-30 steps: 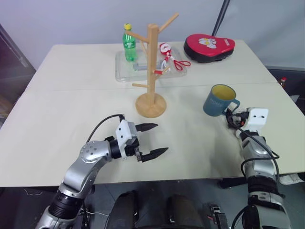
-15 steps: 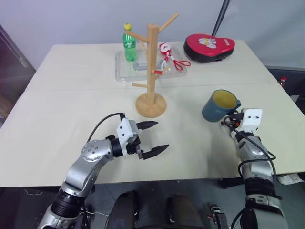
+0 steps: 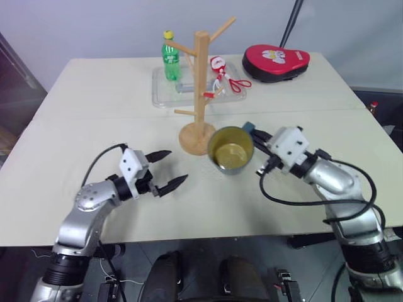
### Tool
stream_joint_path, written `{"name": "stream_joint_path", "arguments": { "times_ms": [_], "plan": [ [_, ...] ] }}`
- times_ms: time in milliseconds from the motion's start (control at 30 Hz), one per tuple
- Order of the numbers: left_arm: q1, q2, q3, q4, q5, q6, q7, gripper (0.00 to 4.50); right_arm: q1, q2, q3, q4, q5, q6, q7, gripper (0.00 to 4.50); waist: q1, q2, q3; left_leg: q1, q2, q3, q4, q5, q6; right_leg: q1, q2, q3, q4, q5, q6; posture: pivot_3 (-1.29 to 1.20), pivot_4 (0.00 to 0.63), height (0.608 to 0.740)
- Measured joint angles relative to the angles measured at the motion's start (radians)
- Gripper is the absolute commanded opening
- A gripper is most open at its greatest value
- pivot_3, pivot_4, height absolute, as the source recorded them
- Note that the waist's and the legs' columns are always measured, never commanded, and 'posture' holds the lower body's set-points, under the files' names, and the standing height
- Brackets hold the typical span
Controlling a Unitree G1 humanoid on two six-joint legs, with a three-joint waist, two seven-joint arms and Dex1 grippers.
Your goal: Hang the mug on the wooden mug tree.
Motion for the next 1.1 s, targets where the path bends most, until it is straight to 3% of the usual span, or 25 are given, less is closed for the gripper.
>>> {"name": "stream_joint_path", "arguments": {
  "times_ms": [367,1100],
  "plan": [
    [-0.057,0.054,0.1,-0.053,-0.105,0.084,-0.006,4.5,-0.238,0.011,0.105,0.018,-0.064,0.249,-0.005,0.02,-0.002,-0.002,0.0,-0.002,-0.001,0.0,0.0,0.0,0.0,-0.001,-0.003,-0.001,-0.001,0.0,0.0,0.0,0.15,0.736],
    [-0.086,0.06,0.148,-0.158,-0.218,0.19,0.058,4.5,-0.388,0.082,0.178,0.245,-0.157,0.263,0.001,0.02,-0.002,-0.002,0.001,-0.002,-0.001,0.0,0.0,0.0,0.0,-0.001,0.0,-0.001,0.0,0.0,0.0,0.0,0.15,0.736]
  ]
}}
